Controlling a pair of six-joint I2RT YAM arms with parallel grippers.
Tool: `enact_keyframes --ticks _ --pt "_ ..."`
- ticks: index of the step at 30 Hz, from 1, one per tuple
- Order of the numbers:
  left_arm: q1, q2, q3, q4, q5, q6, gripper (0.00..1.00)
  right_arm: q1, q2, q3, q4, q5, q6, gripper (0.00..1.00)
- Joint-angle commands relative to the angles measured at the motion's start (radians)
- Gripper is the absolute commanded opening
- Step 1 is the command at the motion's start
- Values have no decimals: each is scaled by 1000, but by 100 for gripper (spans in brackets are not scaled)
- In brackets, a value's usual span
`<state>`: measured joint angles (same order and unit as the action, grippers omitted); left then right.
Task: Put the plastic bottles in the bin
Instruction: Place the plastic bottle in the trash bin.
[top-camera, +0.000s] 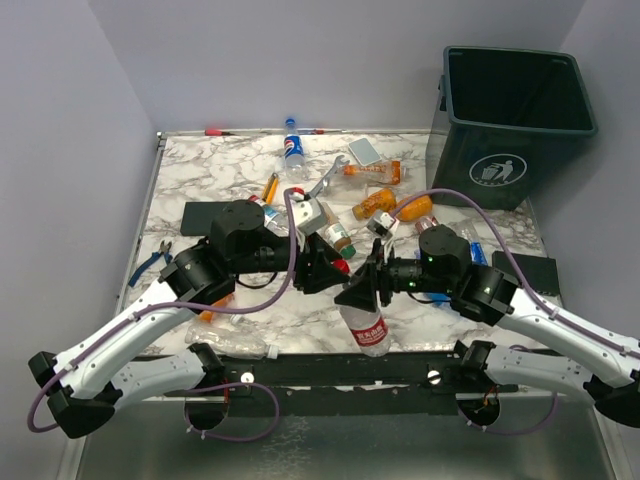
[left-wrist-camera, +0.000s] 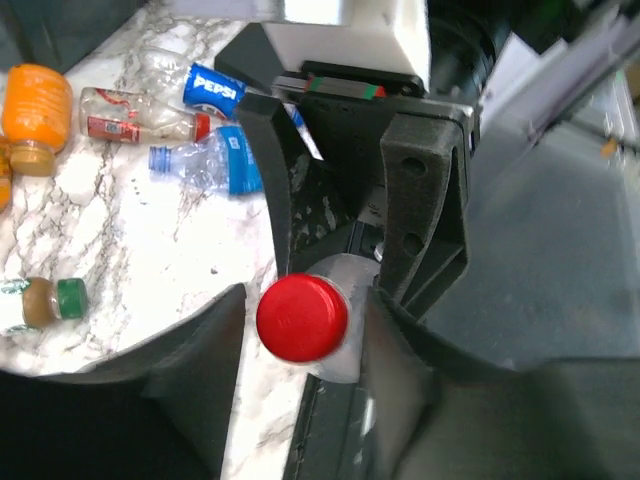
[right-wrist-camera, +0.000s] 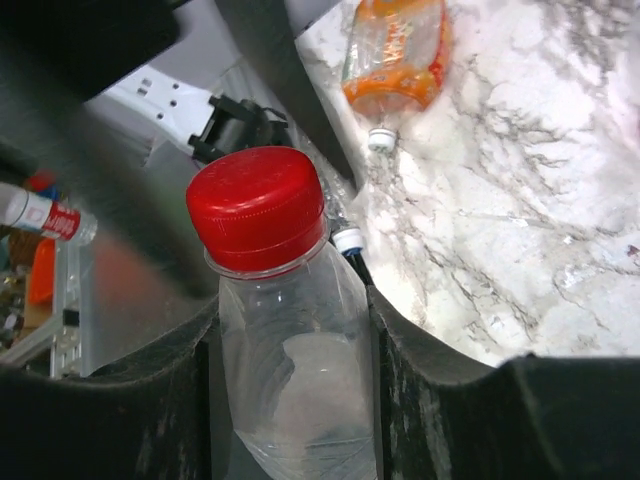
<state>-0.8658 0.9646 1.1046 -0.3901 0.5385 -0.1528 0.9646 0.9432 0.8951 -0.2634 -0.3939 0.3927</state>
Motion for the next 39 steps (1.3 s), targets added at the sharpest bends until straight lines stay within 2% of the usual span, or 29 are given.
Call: enact_keyframes --ticks 1,3,5,8,10,14,19,25,31,36,39 --pt "2 -102 -26 116 -193 -80 70 3 -71 -36 39 182 59 39" --pt "2 -174 -77 174 -296 -119 88 3 -111 -52 77 256 105 39" --pt "2 -260 -150 254 -373 -164 98 3 -157 -81 148 323 150 39" --pt "2 -389 -291 365 -414 -222 99 3 -222 -150 327 377 212 41" --pt "2 -442 -375 398 -383 -250 99 3 -240 -185 454 372 234 41" --pt "2 -459 -448 446 -286 -306 99 3 -198 -185 617 334 260 41" --pt "2 -428 -488 534 -239 -350 99 3 -103 -193 823 294 309 41" --pt "0 -369 -491 613 -185 -371 99 3 -9 -190 928 262 356 41" --pt "1 -322 -495 620 -144 -365 99 3 25 -190 977 250 375 41" --pt "0 -292 -496 623 -131 -360 78 3 39 -175 988 237 383 41" --pt "1 -278 -491 625 -122 -355 57 3 38 -166 976 228 381 42"
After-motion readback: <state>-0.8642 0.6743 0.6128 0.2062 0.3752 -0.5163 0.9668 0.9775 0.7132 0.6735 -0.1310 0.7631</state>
